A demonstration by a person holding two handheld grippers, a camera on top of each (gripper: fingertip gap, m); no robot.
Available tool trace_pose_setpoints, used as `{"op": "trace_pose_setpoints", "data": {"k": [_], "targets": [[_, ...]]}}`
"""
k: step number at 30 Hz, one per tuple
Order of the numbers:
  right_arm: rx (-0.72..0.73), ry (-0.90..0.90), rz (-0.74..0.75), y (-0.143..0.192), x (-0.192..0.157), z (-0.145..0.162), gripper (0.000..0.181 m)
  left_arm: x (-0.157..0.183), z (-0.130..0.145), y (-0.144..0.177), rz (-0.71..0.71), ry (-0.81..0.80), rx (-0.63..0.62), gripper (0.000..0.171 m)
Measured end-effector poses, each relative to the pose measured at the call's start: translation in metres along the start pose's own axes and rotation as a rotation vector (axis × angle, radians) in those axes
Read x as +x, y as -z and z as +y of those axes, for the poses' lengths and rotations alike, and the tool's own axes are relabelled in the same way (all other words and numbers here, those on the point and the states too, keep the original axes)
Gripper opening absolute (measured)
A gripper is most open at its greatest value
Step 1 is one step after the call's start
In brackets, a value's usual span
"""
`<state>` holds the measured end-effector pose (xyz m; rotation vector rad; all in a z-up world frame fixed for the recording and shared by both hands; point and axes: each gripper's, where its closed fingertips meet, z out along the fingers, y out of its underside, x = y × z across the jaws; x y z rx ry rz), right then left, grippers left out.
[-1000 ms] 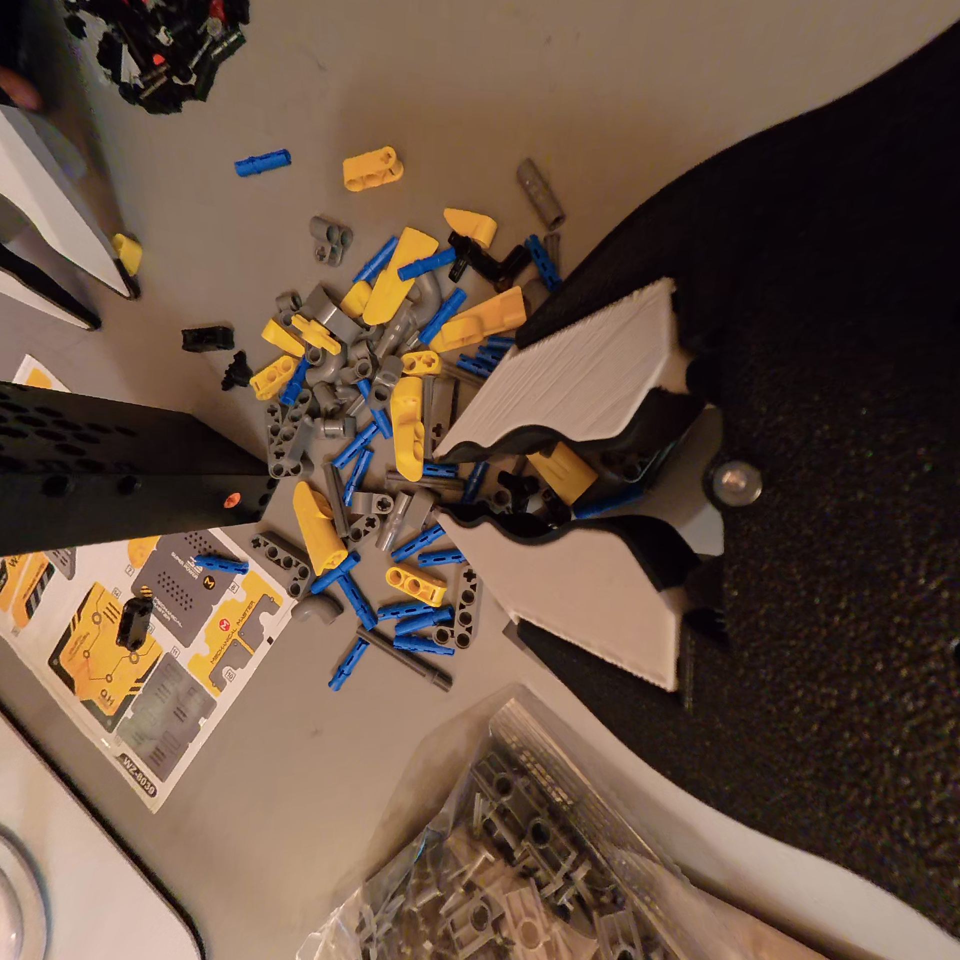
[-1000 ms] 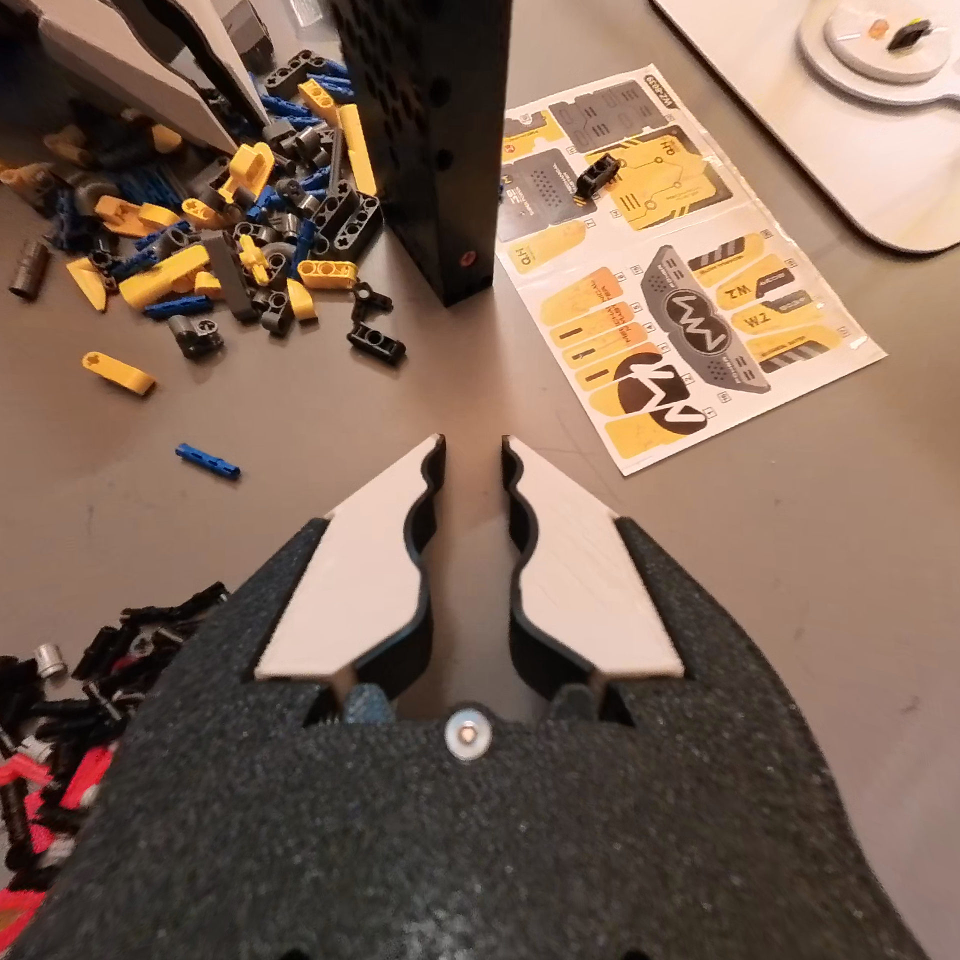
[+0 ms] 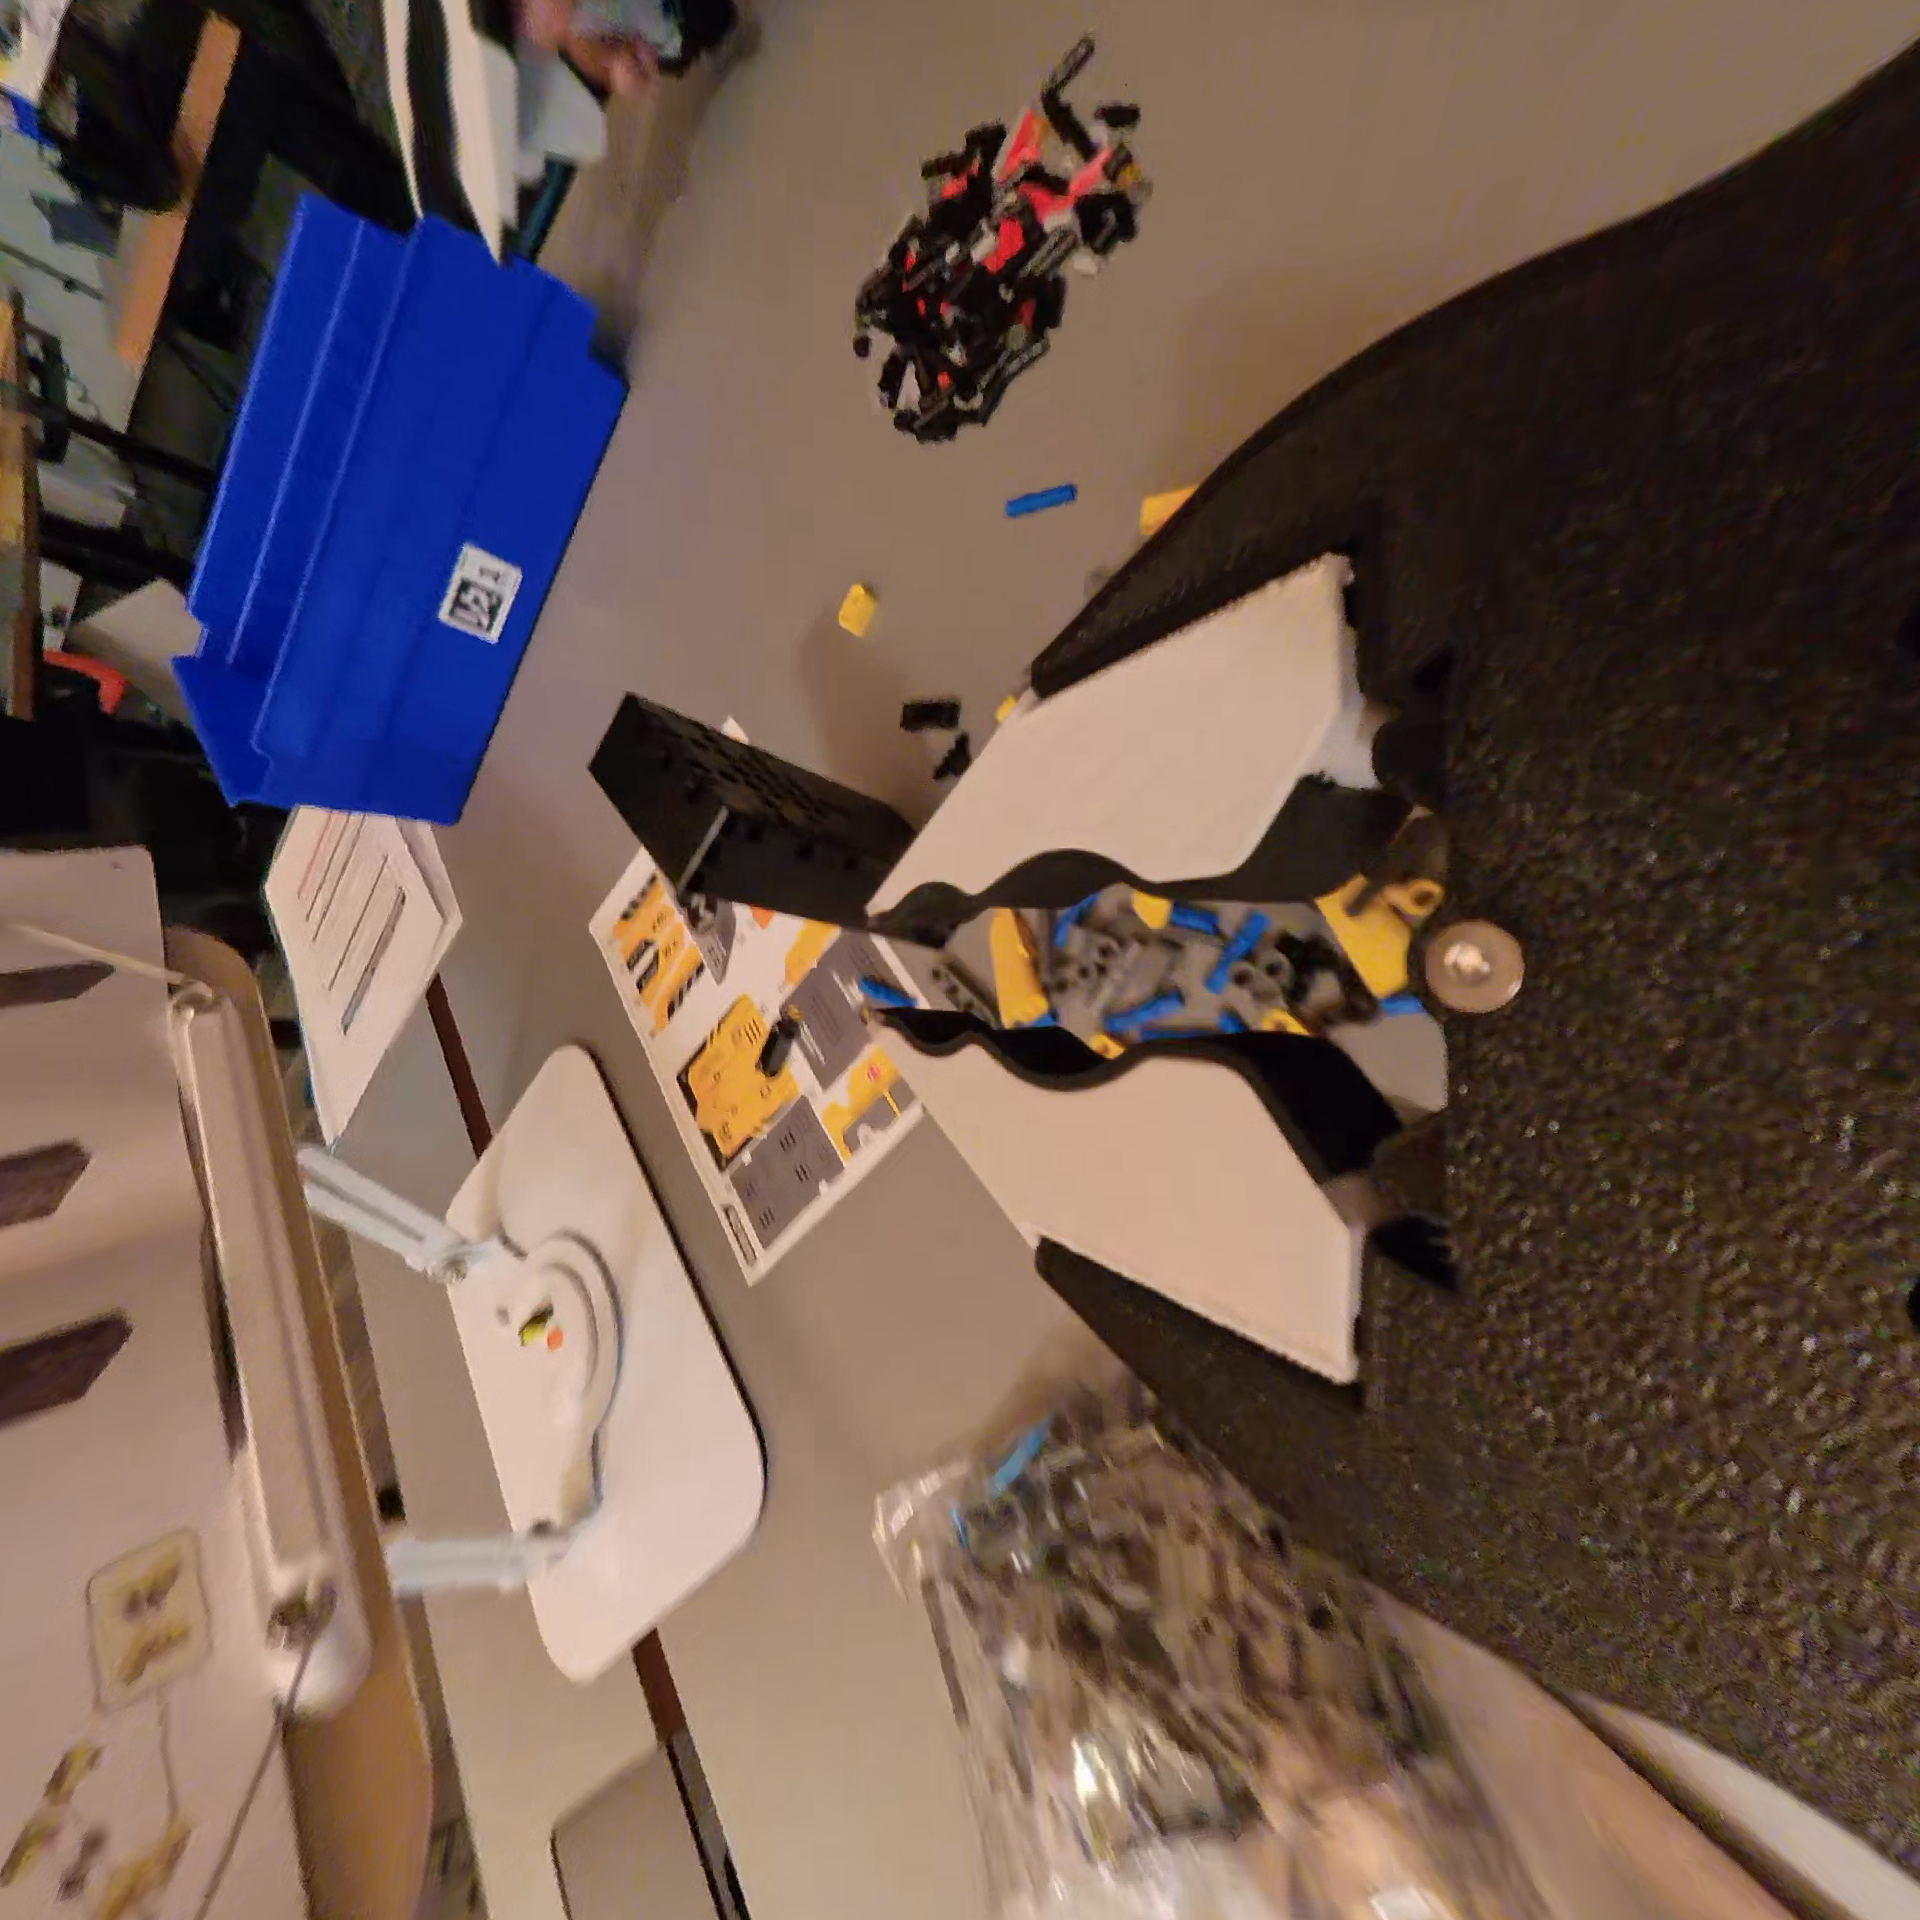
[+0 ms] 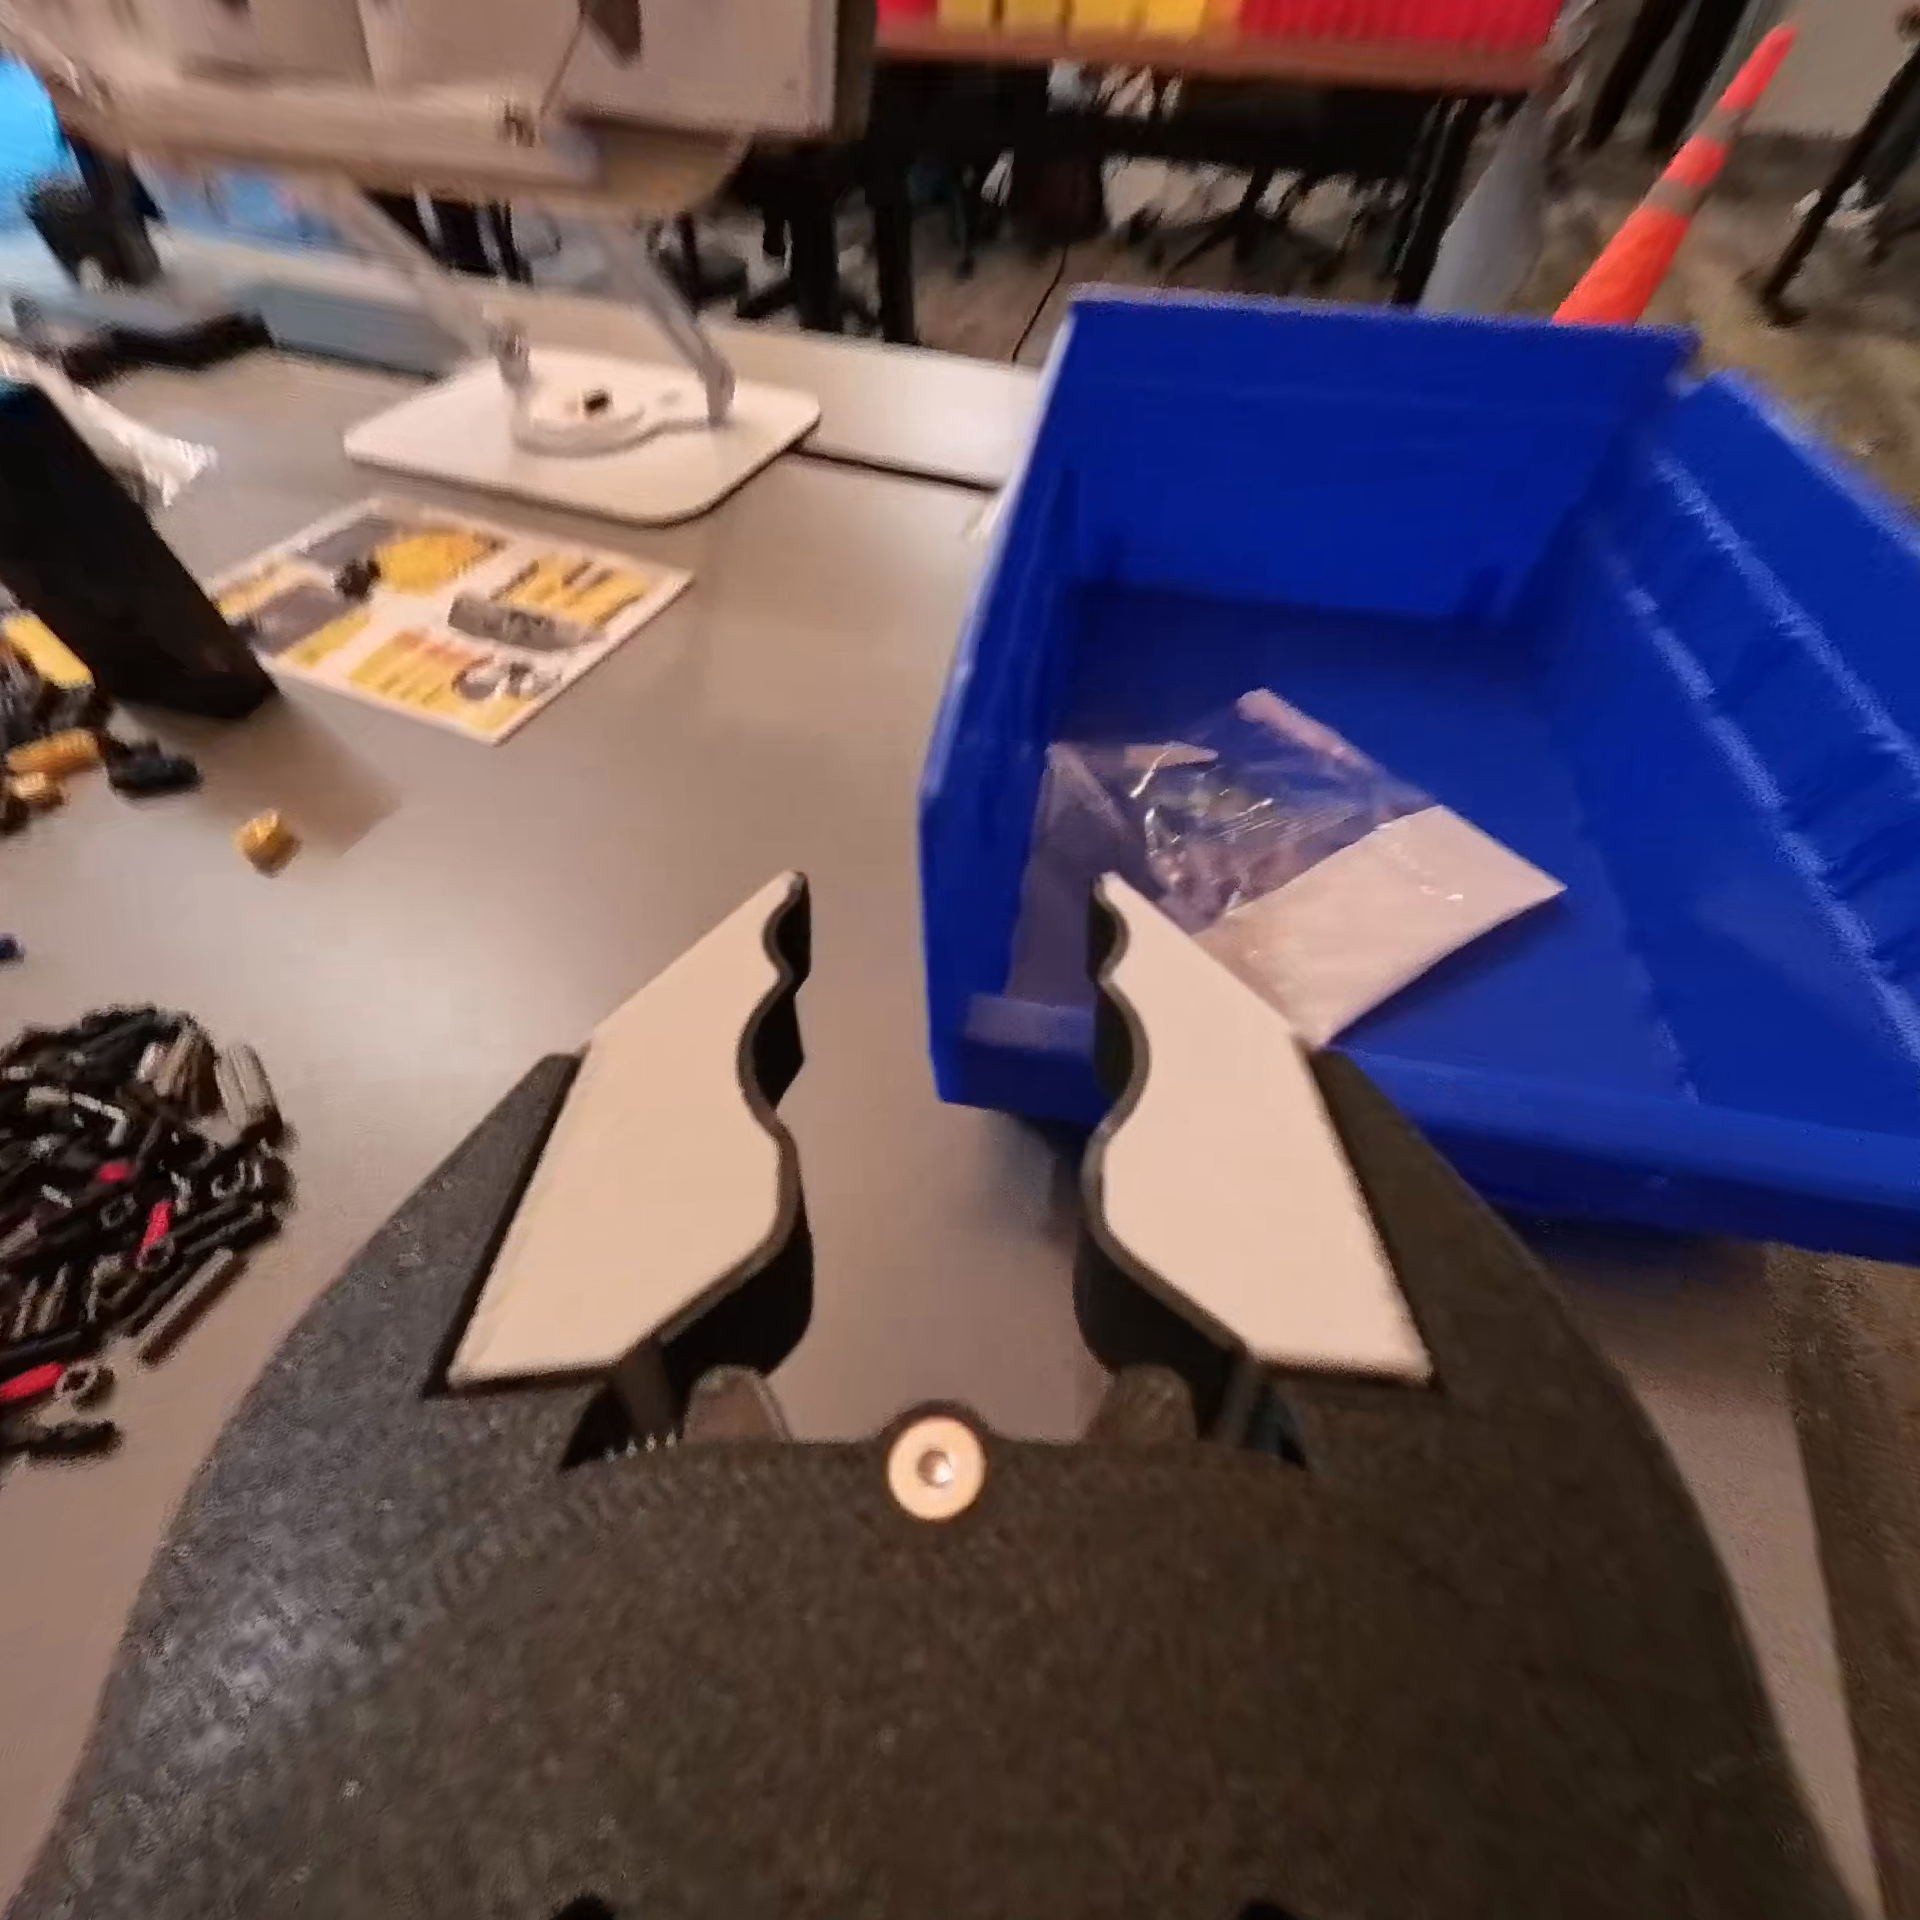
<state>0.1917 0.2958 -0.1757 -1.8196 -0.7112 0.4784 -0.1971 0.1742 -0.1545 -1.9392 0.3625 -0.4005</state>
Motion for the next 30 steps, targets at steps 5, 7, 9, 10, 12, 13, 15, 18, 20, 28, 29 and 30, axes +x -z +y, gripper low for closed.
{"op": "trace_pose_setpoints", "data": {"k": [5, 7, 9, 10, 12, 13, 15, 18, 20, 28, 29, 30], "targets": [[-0.107, 0.119, -0.039, -0.011, -0.022, 0.016, 0.042, 0.027, -0.001, -0.034, 0.076, -0.034, -0.061, 0.014], [-0.105, 0.135, -0.038, -0.01, -0.023, 0.014, 0.03, 0.034, -0.002, -0.042, 0.082, -0.064, -0.076, 0.014], [-0.086, 0.129, -0.058, -0.008, -0.027, 0.012, 0.014, 0.039, -0.002, -0.048, 0.089, -0.079, -0.087, 0.014], [-0.074, 0.129, -0.075, -0.007, -0.029, 0.01, 0.009, 0.041, -0.003, -0.049, 0.097, -0.084, -0.088, 0.014], [-0.073, 0.133, -0.101, -0.007, -0.034, 0.009, 0.009, 0.043, -0.003, -0.051, 0.1, -0.081, -0.092, 0.014], [-0.074, 0.144, -0.103, -0.008, -0.035, 0.01, 0.009, 0.042, -0.003, -0.051, 0.092, -0.079, -0.095, 0.014], [-0.067, 0.162, -0.104, -0.01, -0.036, 0.009, 0.01, 0.041, -0.002, -0.047, 0.082, -0.074, -0.096, 0.014], [-0.053, 0.166, -0.12, -0.011, -0.037, 0.008, 0.01, 0.04, 0.003, -0.034, 0.063, -0.062, -0.094, 0.014], [-0.044, 0.171, -0.132, -0.013, -0.04, 0.007, 0.011, 0.043, 0.005, -0.024, 0.065, -0.047, -0.072, 0.014], [-0.009, 0.227, -0.172, -0.021, -0.055, 0.005, 0.016, 0.073, 0.007, 0.006, 0.092, -0.036, 0.021, 0.014], [-0.005, 0.216, -0.18, -0.021, -0.055, 0.005, 0.017, 0.08, 0.01, 0.009, 0.099, -0.041, 0.023, 0.014], [-0.001, 0.203, -0.188, -0.021, -0.055, 0.005, 0.017, 0.087, 0.015, 0.012, 0.099, -0.05, 0.021, 0.015]]}}
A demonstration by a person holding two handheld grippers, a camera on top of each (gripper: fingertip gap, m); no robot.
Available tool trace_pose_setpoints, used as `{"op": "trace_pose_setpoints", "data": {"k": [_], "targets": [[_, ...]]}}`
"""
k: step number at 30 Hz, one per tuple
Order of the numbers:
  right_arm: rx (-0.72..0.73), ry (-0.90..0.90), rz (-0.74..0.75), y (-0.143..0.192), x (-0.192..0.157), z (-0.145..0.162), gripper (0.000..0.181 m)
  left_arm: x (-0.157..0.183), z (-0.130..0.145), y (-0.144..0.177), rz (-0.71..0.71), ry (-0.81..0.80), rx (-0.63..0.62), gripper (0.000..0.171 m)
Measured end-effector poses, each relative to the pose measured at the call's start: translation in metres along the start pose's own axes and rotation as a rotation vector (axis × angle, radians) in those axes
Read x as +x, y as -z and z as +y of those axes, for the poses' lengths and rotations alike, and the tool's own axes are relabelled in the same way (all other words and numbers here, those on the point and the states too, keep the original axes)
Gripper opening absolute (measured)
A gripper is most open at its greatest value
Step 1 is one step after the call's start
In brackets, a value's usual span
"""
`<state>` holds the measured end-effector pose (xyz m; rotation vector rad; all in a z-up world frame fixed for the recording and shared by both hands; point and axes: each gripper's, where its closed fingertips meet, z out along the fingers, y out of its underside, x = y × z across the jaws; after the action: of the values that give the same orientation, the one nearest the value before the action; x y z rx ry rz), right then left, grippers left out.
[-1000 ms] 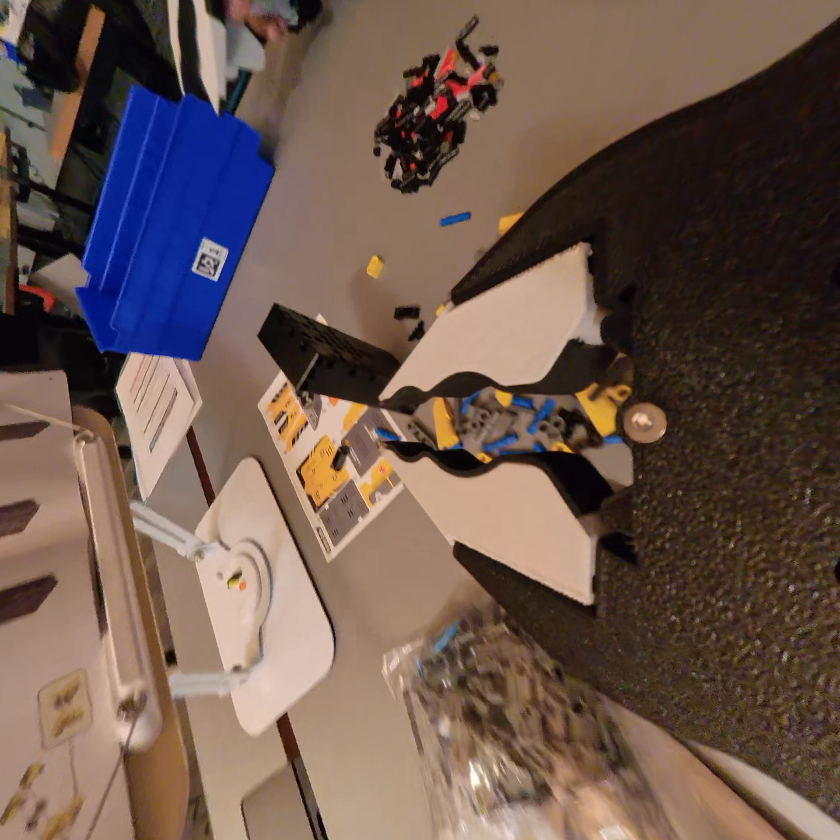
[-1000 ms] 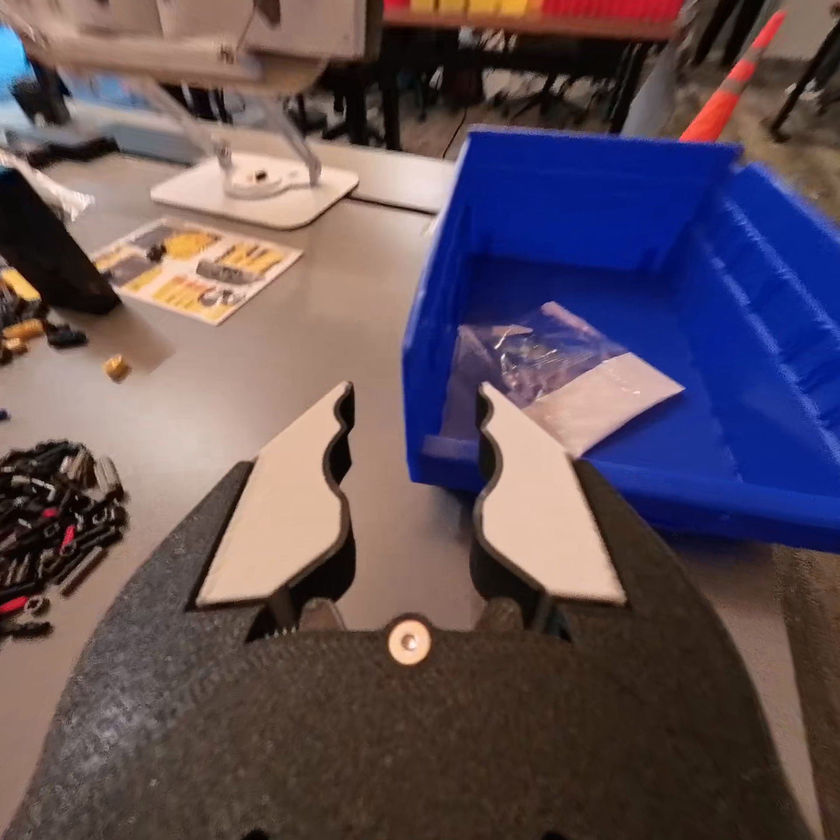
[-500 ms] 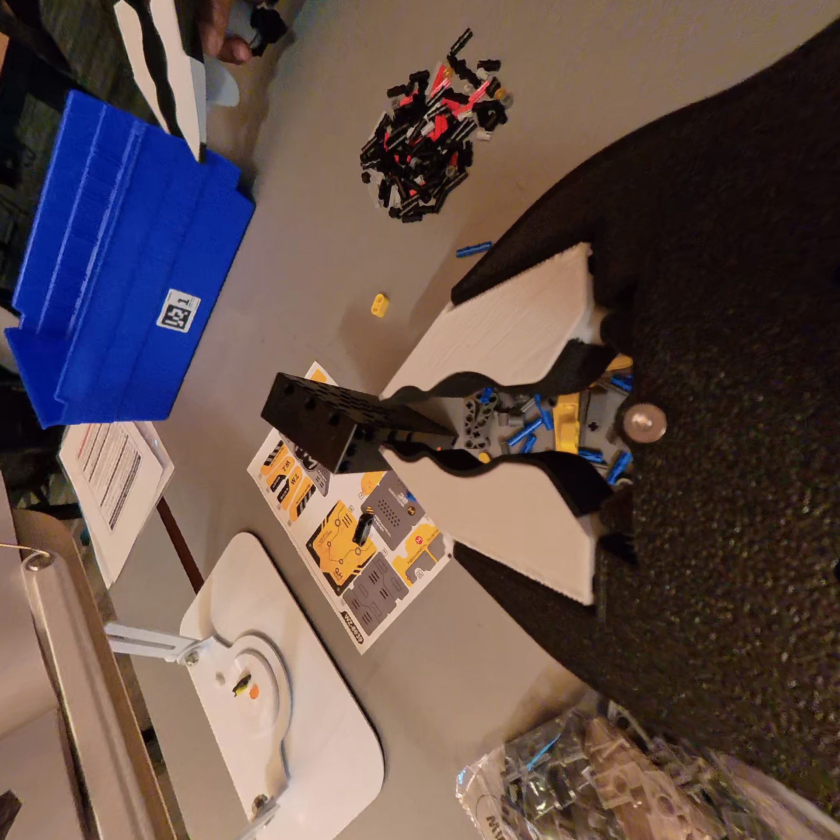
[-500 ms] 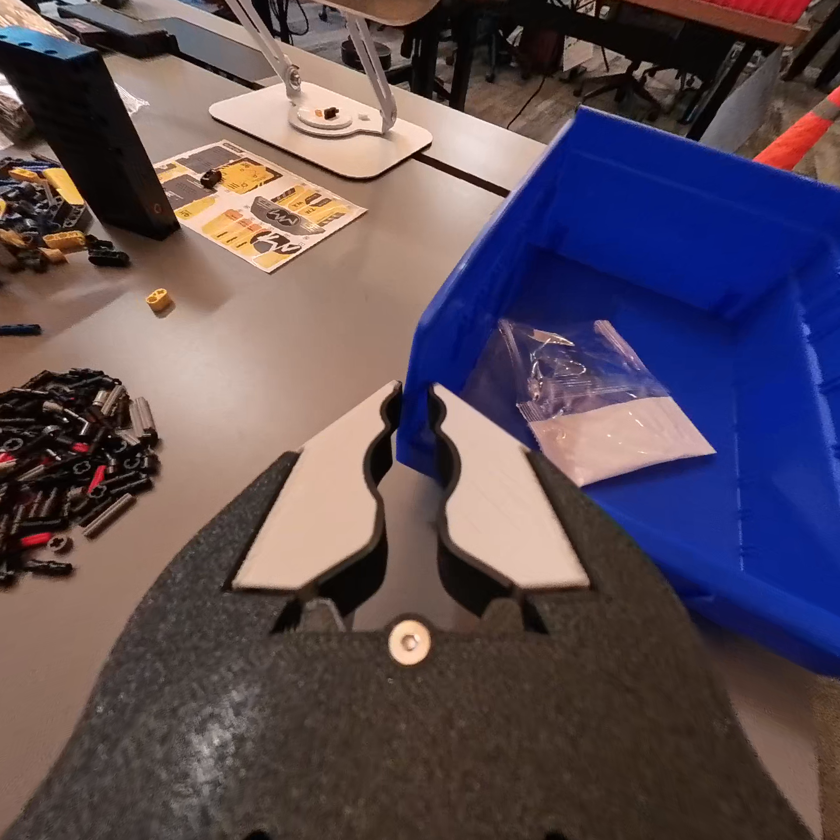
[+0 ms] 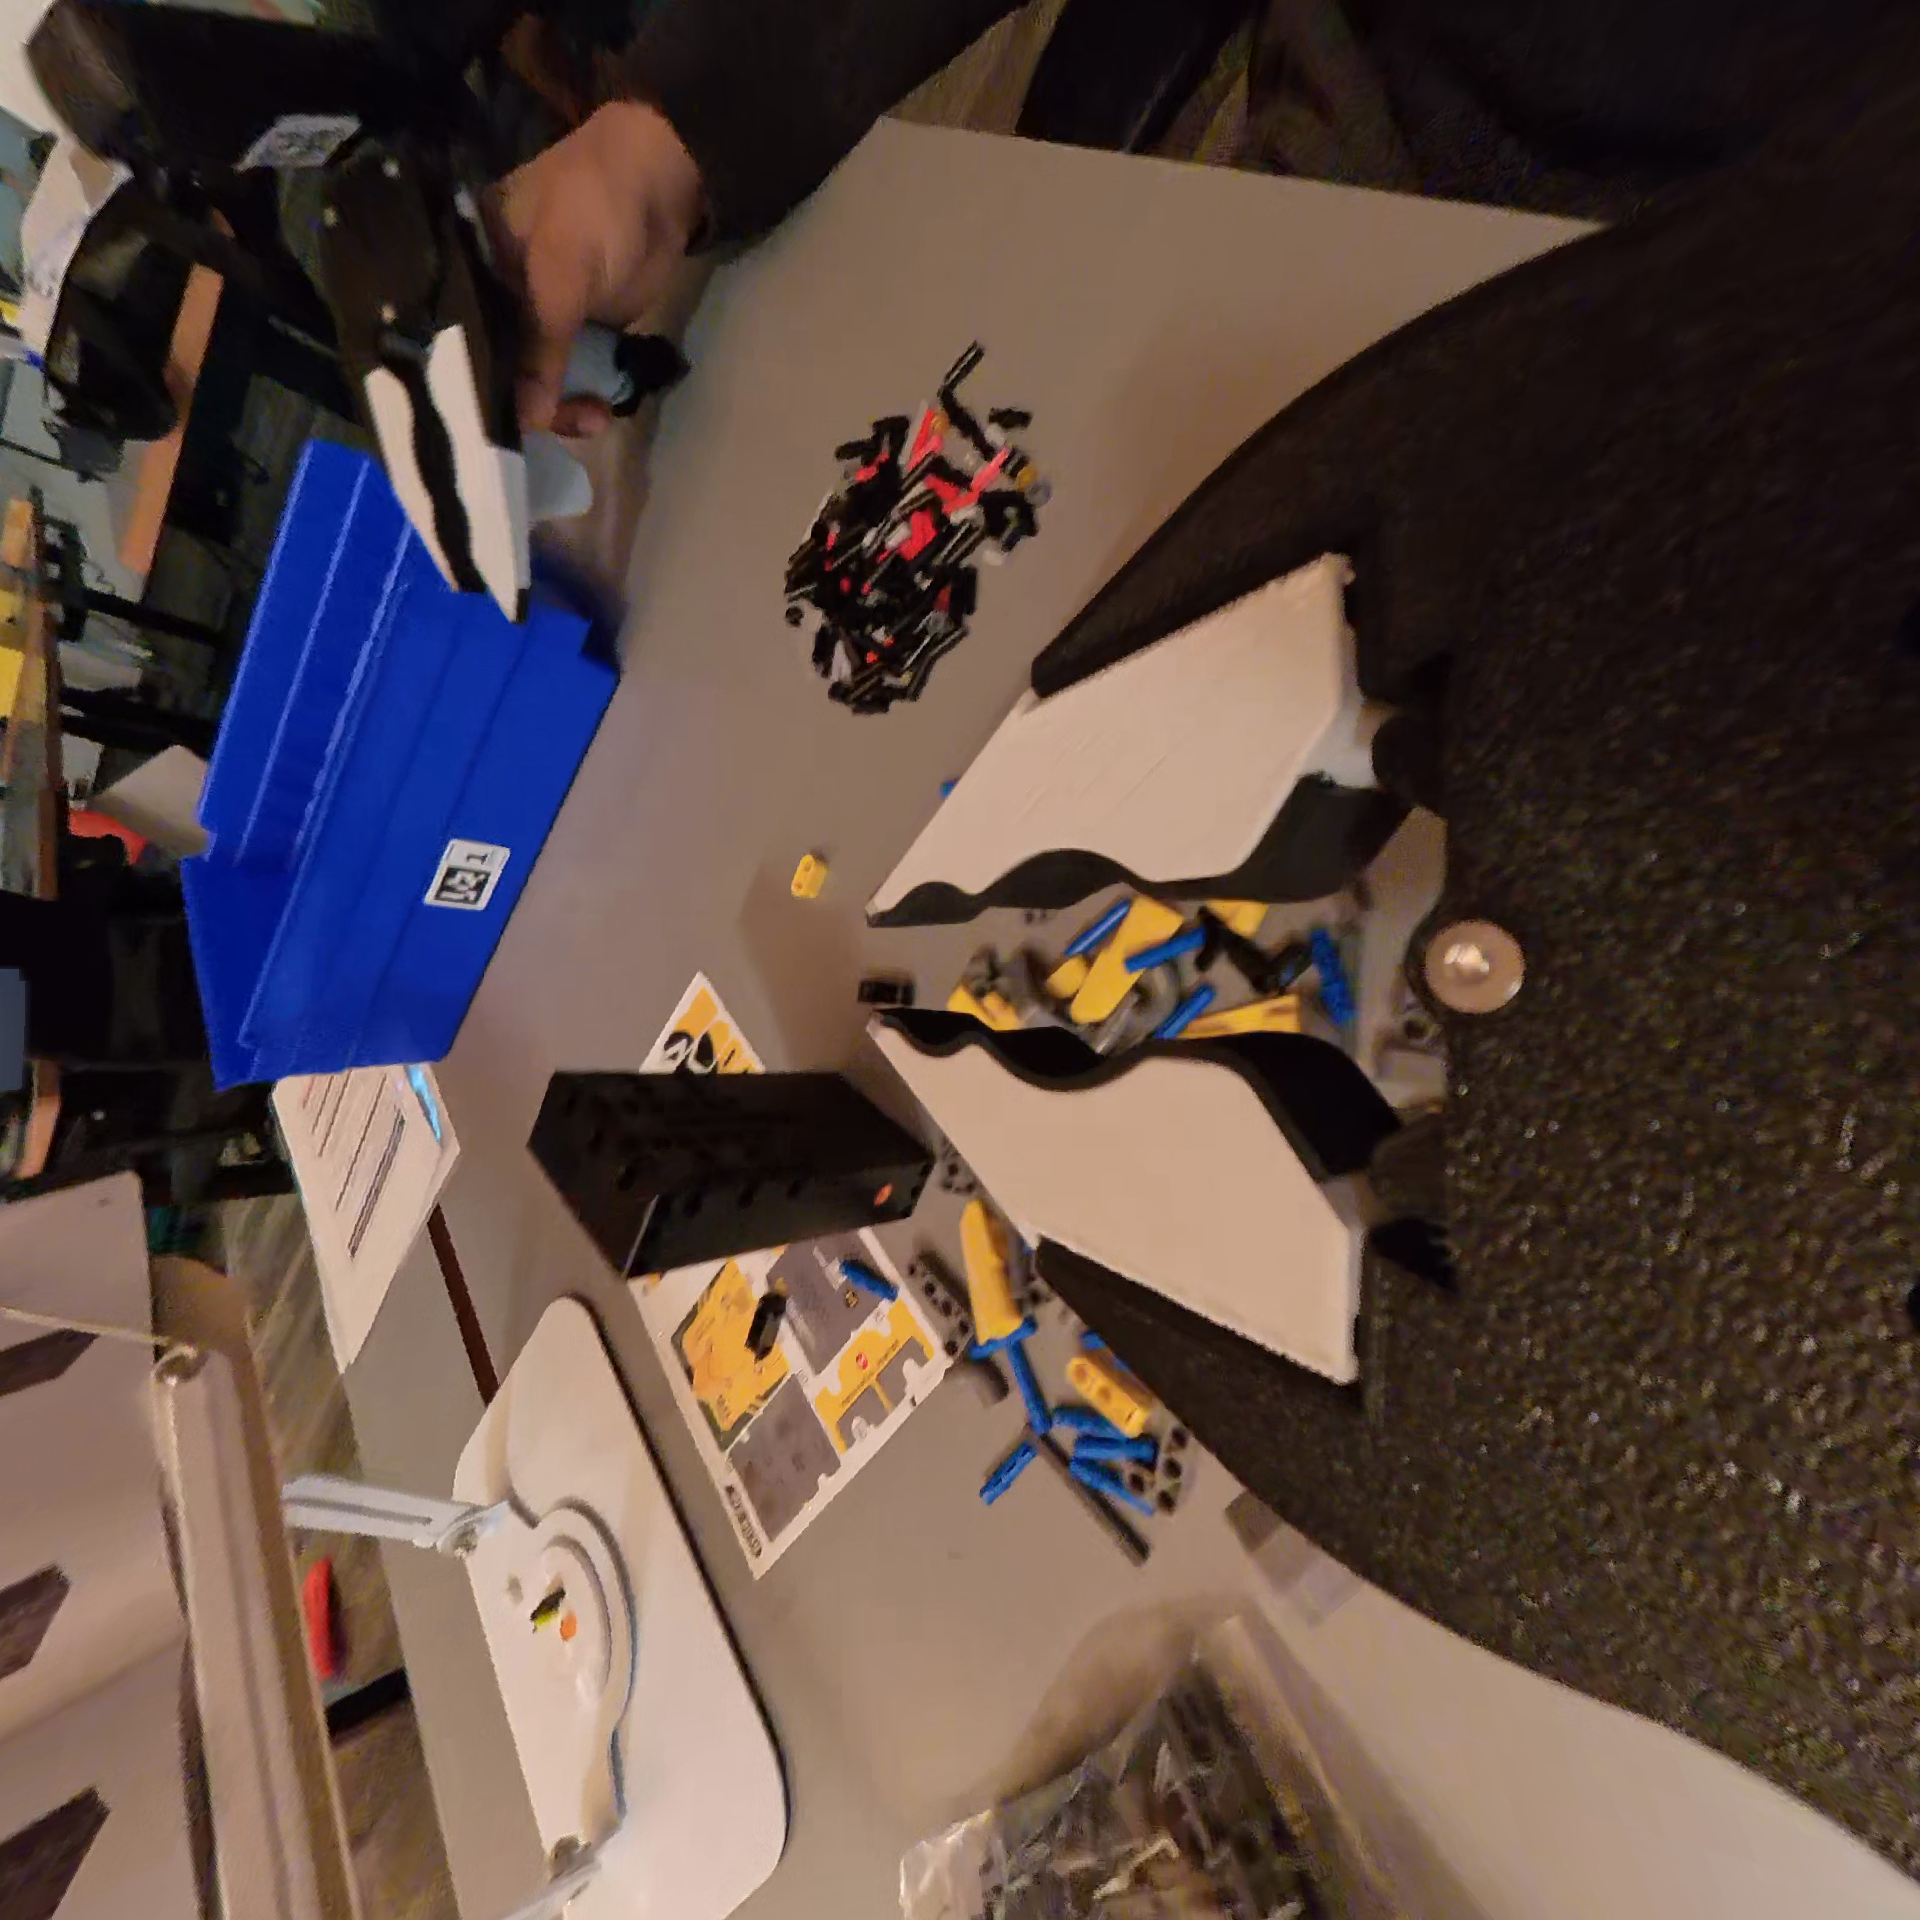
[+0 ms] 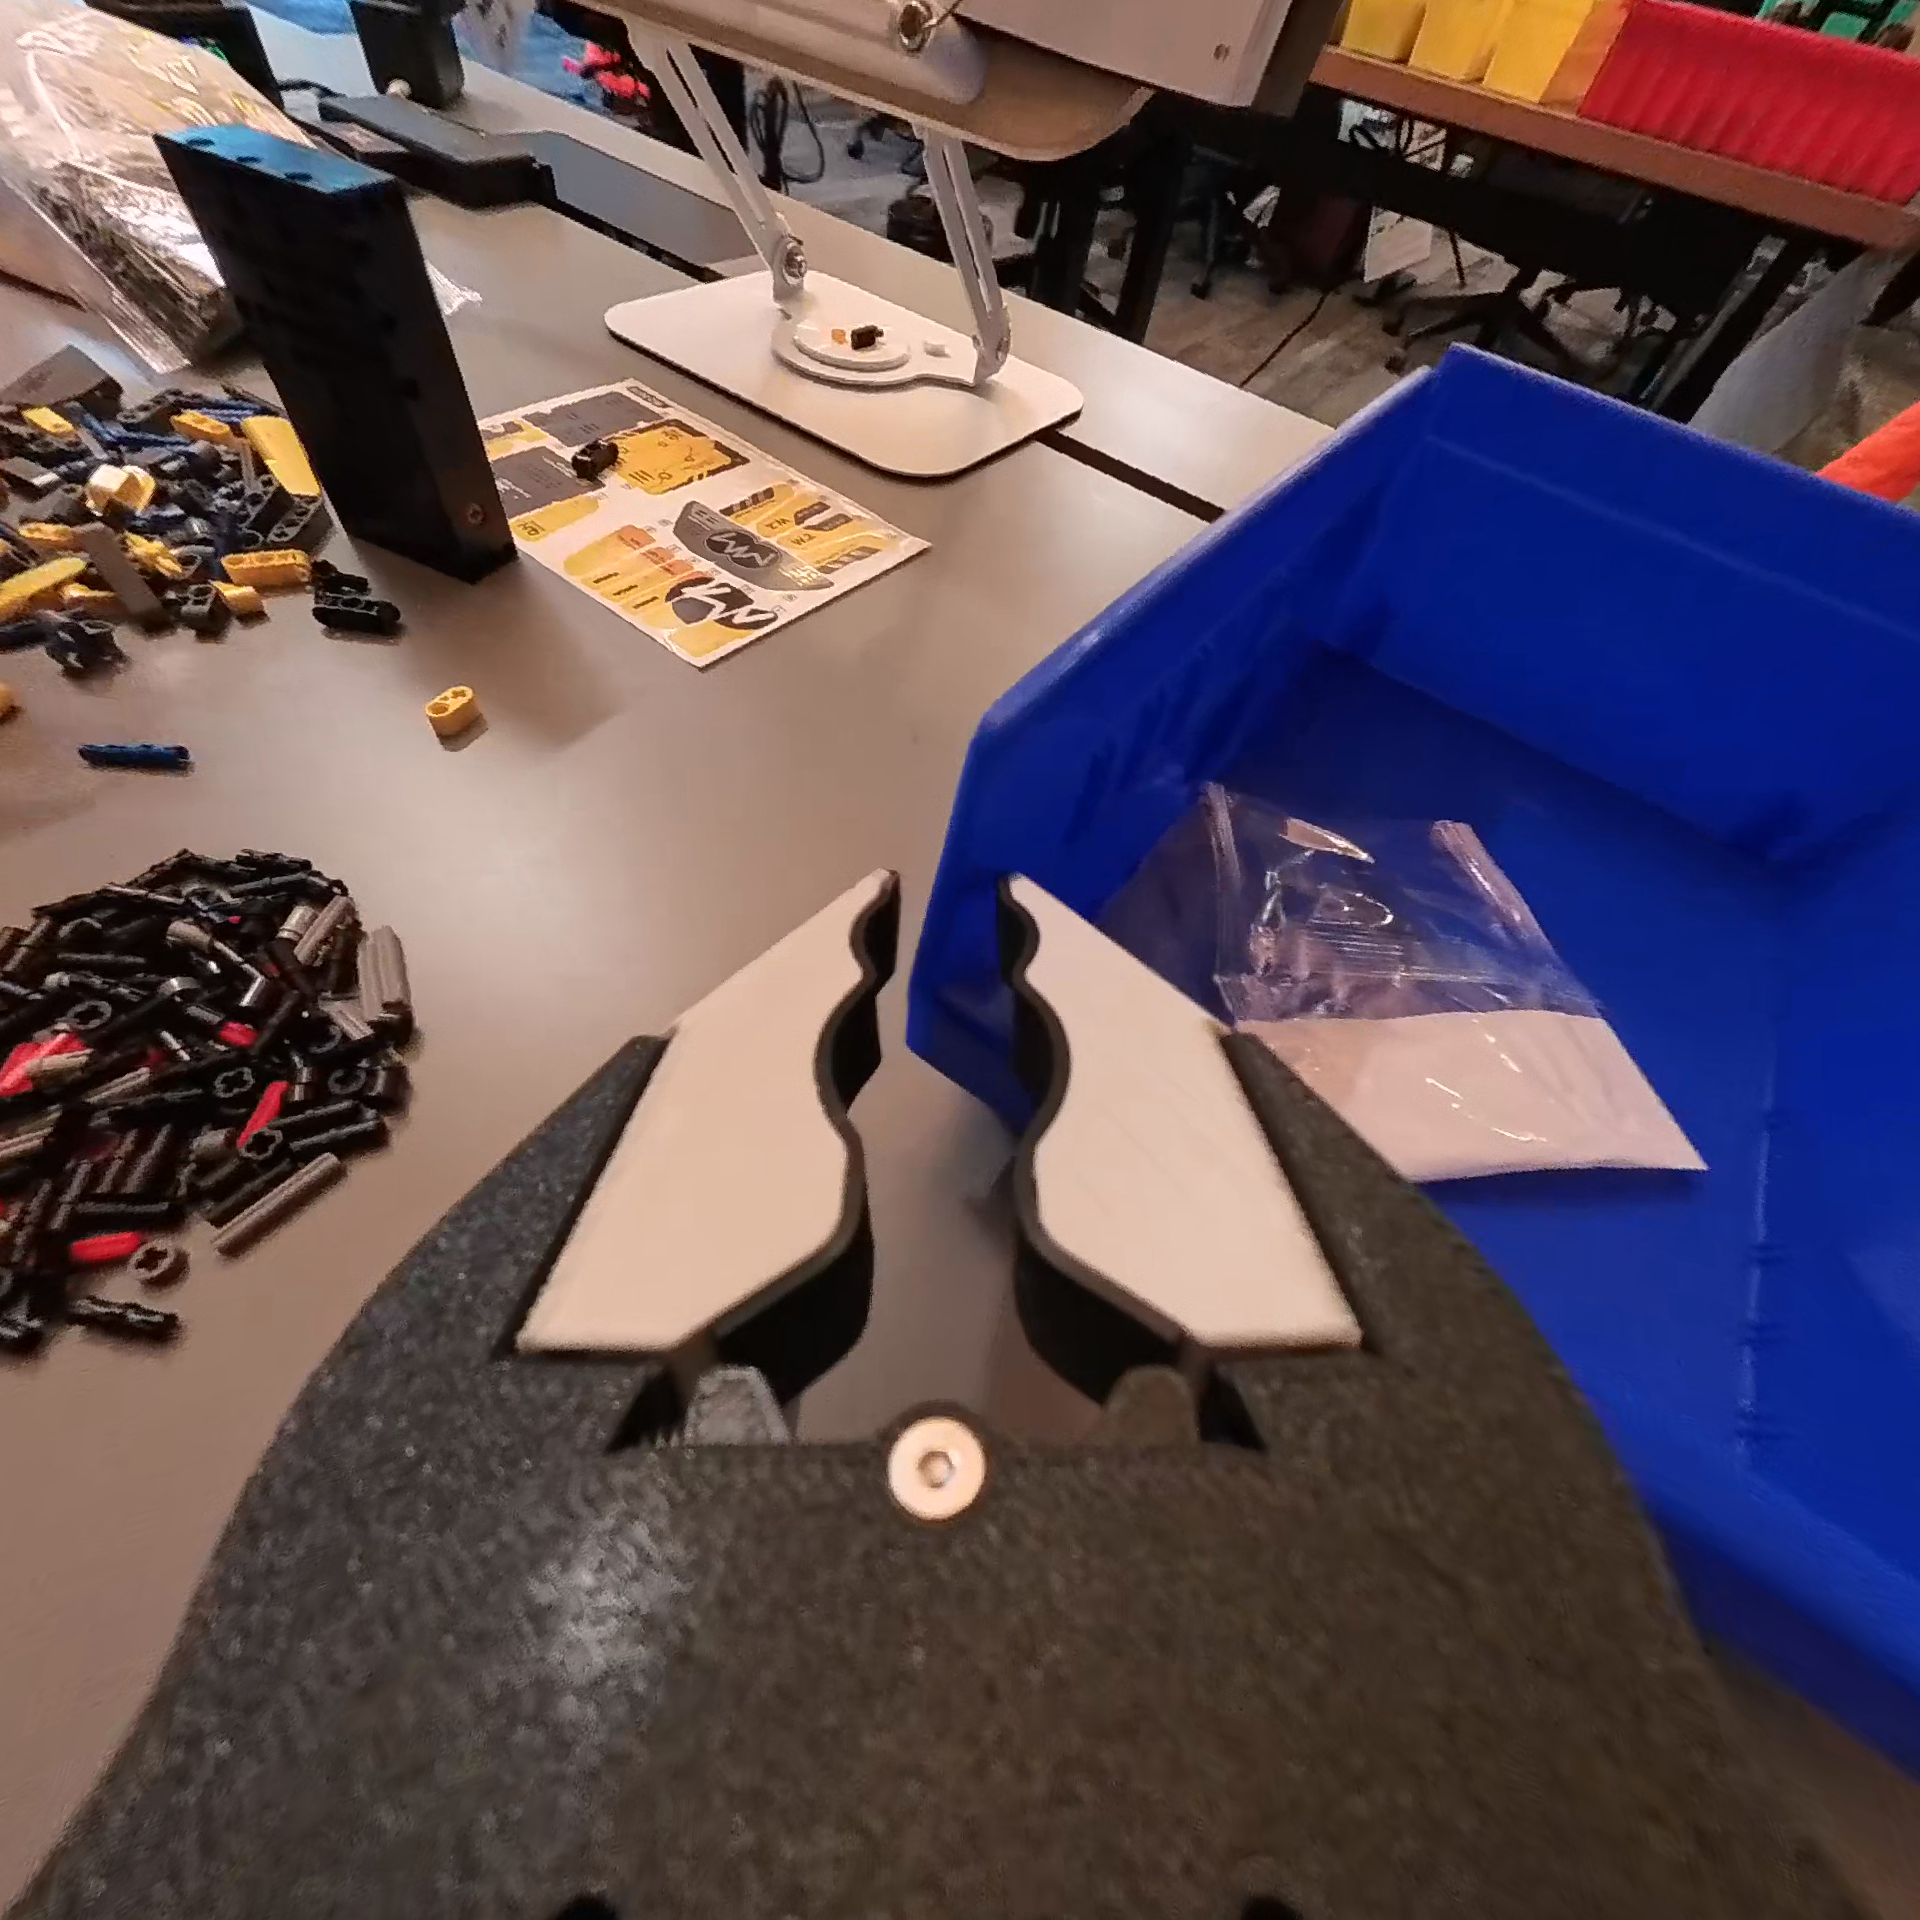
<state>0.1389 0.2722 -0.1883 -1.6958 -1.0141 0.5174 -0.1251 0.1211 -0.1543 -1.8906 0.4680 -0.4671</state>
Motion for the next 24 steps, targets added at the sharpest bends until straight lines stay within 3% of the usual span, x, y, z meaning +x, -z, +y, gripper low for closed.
{"op": "trace_pose_setpoints", "data": {"k": [5, 13, 20, 24], "targets": [[0.05, -0.047, -0.013, 0.002, 0.002, -0.006, 0.023, 0.037, 0.028, 0.022, -0.062, -0.019, -0.005, 0.014], [0.085, -0.089, -0.054, -0.001, -0.006, -0.008, 0.037, 0.12, 0.049, 0.073, -0.061, 0.099, 0.167, 0.015], [0.169, -0.076, -0.01, 0.009, -0.002, -0.019, 0.042, 0.191, 0.089, 0.104, -0.094, 0.098, 0.127, 0.014], [0.191, -0.098, -0.023, 0.009, -0.004, -0.022, 0.046, 0.229, 0.125, 0.119, -0.142, 0.075, 0.061, 0.015]]}}
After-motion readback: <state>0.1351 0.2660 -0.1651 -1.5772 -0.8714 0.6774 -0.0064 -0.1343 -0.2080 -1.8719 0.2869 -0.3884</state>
